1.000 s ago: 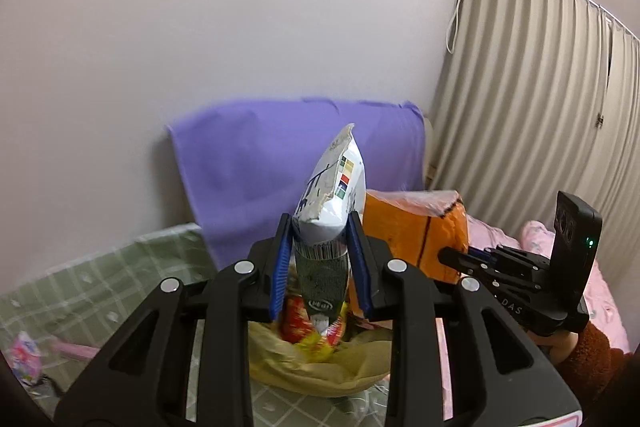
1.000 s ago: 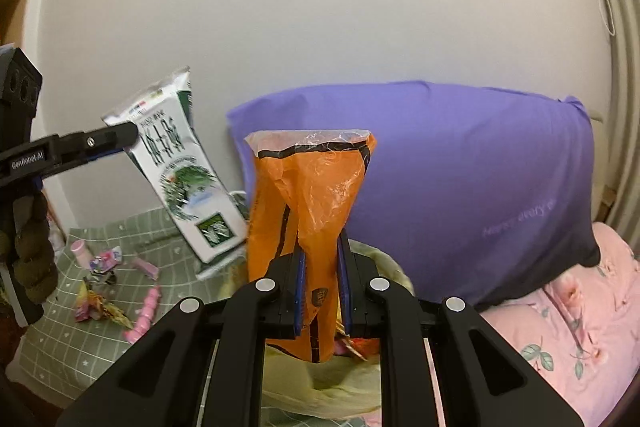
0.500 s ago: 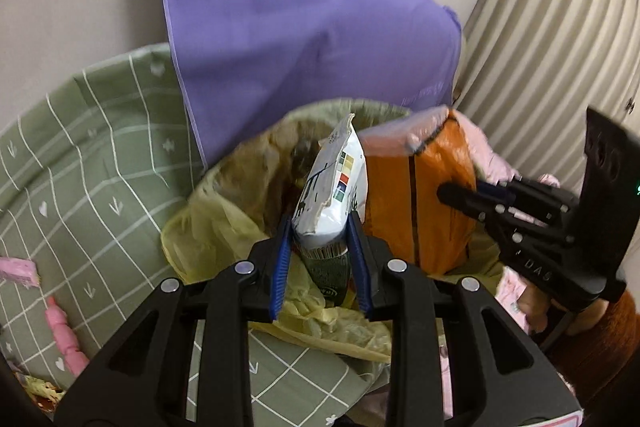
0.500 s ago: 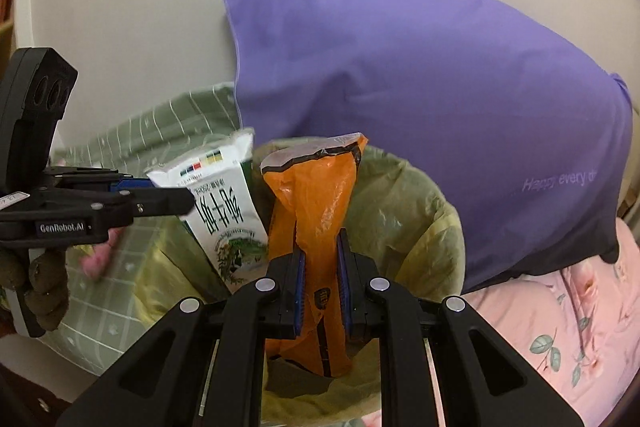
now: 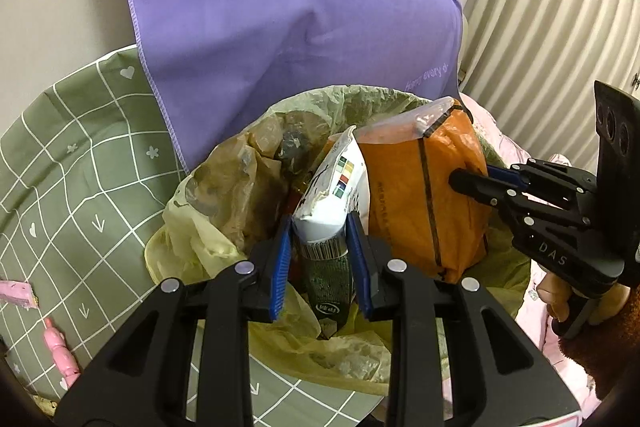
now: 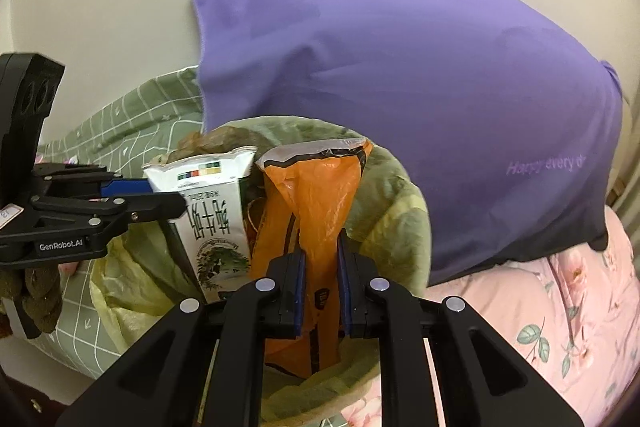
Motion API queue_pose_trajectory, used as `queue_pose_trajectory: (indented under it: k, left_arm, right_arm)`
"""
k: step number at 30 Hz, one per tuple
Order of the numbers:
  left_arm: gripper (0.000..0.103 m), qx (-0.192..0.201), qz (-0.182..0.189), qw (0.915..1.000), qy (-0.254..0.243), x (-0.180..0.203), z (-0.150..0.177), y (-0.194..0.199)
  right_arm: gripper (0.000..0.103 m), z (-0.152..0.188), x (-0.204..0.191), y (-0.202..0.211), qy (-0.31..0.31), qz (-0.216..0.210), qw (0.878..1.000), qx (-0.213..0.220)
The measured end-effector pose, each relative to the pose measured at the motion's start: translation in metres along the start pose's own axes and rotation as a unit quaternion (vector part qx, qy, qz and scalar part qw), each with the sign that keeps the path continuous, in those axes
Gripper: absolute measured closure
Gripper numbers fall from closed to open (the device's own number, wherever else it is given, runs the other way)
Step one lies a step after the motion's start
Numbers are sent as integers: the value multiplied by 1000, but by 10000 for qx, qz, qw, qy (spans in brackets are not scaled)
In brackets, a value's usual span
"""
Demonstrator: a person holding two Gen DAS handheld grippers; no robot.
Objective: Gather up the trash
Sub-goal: 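Open both tools to drop the carton and orange bag into the trash bag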
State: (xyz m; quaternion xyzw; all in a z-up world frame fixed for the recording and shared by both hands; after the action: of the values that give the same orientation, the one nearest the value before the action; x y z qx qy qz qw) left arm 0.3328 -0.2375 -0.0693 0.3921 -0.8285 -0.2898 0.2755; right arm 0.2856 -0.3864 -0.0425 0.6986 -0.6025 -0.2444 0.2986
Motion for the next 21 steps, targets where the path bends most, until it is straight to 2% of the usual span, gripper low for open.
queue_pose_trajectory:
  k: [2, 3, 4, 7, 10, 13, 16, 21]
  left_arm:
    - [77, 23, 59, 9999, 102, -4, -3, 3]
    - [73, 48, 107, 9998, 160, -6, -4, 6]
    - [65, 78, 153, 9997, 200, -7, -5, 11]
    - [58, 281, 138, 9991, 282, -16, -9, 31]
    - [52, 470, -6, 9983, 351, -26, -11, 55]
    - [48, 761, -330, 9957, 407, -44, -6, 86]
    - [47, 1014, -817, 9902, 508, -75, 11, 118]
    - [47, 1054, -1532, 9770, 1043, -144, 56, 155]
  right_arm:
    - [88, 0, -1, 1, -19, 23, 10000, -13]
    - [86, 0, -3, 2, -18, 40, 10000, -13]
    - [81, 0, -4, 3, -25, 58, 10000, -4]
    - [69, 0, -7, 8, -61, 60, 9999, 56]
    - [68, -2, -12, 20, -140, 183, 9995, 225]
    - [68, -9, -19, 34, -218, 213, 9986, 440]
    - [68, -18, -33, 51, -219, 199, 9970, 716]
    - [68, -31, -71, 58, -194, -161, 9957, 895]
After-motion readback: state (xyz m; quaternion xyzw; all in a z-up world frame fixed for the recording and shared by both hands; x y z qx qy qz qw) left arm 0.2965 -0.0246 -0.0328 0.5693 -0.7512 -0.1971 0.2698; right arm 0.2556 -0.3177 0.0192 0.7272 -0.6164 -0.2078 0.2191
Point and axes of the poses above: each gripper's, at about its wrist camera, not at the fingertips, and y roughly against the way its jaws point, x to its right, z to its underside, the point moved 5 cm from there along -y, roughly the way its jaws point, and after that the axes turned 1 degree about -z, right-handed, at the moved point
